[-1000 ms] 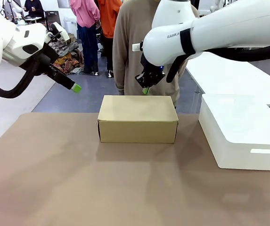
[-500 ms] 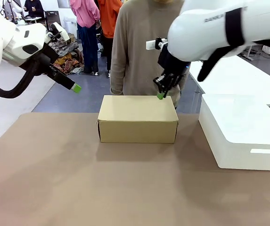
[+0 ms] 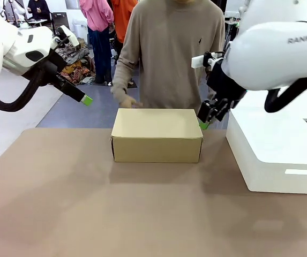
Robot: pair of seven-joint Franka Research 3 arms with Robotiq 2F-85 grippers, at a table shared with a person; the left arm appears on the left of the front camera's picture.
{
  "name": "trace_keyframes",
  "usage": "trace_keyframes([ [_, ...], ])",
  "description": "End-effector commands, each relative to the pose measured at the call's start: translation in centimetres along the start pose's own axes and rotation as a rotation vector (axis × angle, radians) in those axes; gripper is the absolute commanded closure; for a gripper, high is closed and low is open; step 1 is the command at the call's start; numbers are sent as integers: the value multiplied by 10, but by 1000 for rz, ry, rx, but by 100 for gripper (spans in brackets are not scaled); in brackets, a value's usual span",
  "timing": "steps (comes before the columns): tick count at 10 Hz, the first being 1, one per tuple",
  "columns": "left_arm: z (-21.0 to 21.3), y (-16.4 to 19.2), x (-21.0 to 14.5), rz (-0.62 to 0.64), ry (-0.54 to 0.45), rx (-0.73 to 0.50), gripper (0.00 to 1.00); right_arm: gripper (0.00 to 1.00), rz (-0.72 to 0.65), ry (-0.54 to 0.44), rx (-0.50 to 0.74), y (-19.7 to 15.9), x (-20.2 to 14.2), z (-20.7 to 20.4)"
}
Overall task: Pack the shoes into the box.
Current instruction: Press down on the lid of the Shoes Box.
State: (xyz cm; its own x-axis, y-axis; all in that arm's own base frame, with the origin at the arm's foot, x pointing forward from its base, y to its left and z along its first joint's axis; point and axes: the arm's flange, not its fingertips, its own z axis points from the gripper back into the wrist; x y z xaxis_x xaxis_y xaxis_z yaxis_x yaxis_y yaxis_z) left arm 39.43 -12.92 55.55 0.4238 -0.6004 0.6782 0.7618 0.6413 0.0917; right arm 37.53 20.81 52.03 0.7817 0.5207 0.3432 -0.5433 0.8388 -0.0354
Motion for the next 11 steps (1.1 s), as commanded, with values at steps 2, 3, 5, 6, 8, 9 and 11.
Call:
trace_keyframes([
  [2,1,0,-2,4,6,7,0,0,-46,-31,-17,-6,-31,3],
  [3,1,0,-2,4,6,7,0,0,-59,-33,-14,-7,-38,4],
  [5,1,0,-2,4,6,7,0,0,-67,-17,-15,-10,-47,6],
  [6,1,0,-2,4,6,7,0,0,-69,-12,0,-12,-47,6],
  [8,1,0,-2,4,6,7,0,0,-47,-12,-18,-11,-43,8],
  [9,1,0,-2,4,6,7,0,0,-47,-12,-18,-11,-43,8],
  [11,1,0,-2,4,6,7,0,0,-47,-12,-18,-11,-43,8],
])
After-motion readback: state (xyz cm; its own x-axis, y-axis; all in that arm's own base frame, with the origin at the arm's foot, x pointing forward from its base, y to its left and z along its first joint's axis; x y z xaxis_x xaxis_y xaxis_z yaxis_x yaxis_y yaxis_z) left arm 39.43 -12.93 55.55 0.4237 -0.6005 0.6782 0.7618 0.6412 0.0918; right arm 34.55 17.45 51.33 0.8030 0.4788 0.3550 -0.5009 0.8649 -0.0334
